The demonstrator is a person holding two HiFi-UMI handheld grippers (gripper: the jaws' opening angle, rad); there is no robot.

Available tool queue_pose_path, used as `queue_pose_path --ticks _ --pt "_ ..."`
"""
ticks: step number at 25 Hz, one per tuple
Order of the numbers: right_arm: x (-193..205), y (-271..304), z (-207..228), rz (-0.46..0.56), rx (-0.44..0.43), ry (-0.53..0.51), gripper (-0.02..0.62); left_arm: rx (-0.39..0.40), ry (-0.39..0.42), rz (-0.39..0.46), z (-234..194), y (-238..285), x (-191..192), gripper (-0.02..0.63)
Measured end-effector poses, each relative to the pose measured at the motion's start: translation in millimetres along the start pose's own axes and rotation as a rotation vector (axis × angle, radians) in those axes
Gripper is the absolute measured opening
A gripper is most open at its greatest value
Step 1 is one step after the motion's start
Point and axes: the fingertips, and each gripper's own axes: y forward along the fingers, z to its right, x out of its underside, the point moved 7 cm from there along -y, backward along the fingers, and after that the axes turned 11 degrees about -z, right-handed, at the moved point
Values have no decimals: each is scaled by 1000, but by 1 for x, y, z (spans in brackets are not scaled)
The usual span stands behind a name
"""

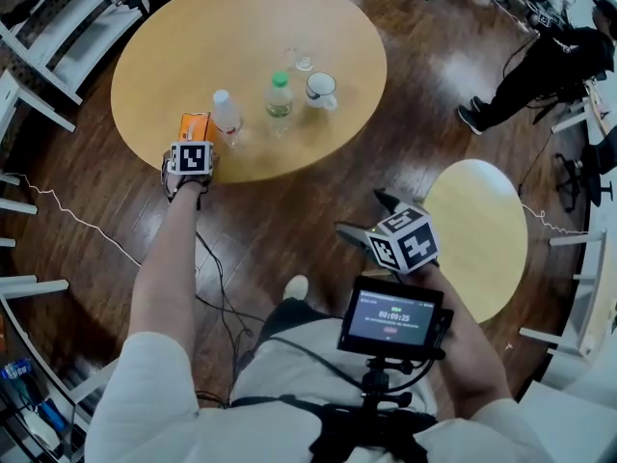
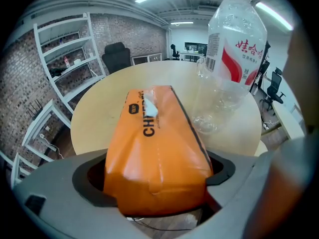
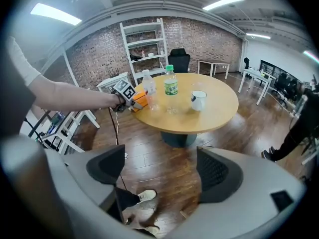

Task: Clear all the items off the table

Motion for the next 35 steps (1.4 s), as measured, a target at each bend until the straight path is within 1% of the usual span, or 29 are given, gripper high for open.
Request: queue_pose_path --ticks 2,4,8,12,15,17,18,20,24,27,31,33,35 --pt "10 -4 3 14 4 8 465 -8 -10 -6 -1 -6 6 500" --pt "21 -8 5 33 0 20 465 -30 8 15 -1 -16 6 503" --pt "44 -21 11 57 4 43 465 -22 75 113 8 -35 -3 503" --pt "68 -39 19 90 20 83 465 -61 38 204 7 -69 -14 505" --pt "93 -59 29 148 47 138 465 -53 40 258 27 -100 -4 503" --pt "114 -67 40 182 75 169 465 -28 48 298 51 -121 4 503" --pt "126 -74 43 192 90 183 465 -3 57 309 69 -131 11 503" --pt "158 -90 50 214 127 229 465 74 96 313 118 -148 30 503" --pt "235 -131 69 289 222 370 465 275 228 324 246 -185 58 503" --pt "300 -166 76 321 275 454 465 405 299 340 332 -218 79 503" --pt "394 -204 84 354 347 578 465 521 400 361 429 -262 103 505" --pt "436 -218 84 360 369 629 465 568 431 361 468 -280 119 505" --pt "473 -229 79 364 380 661 465 597 462 357 501 -297 140 505"
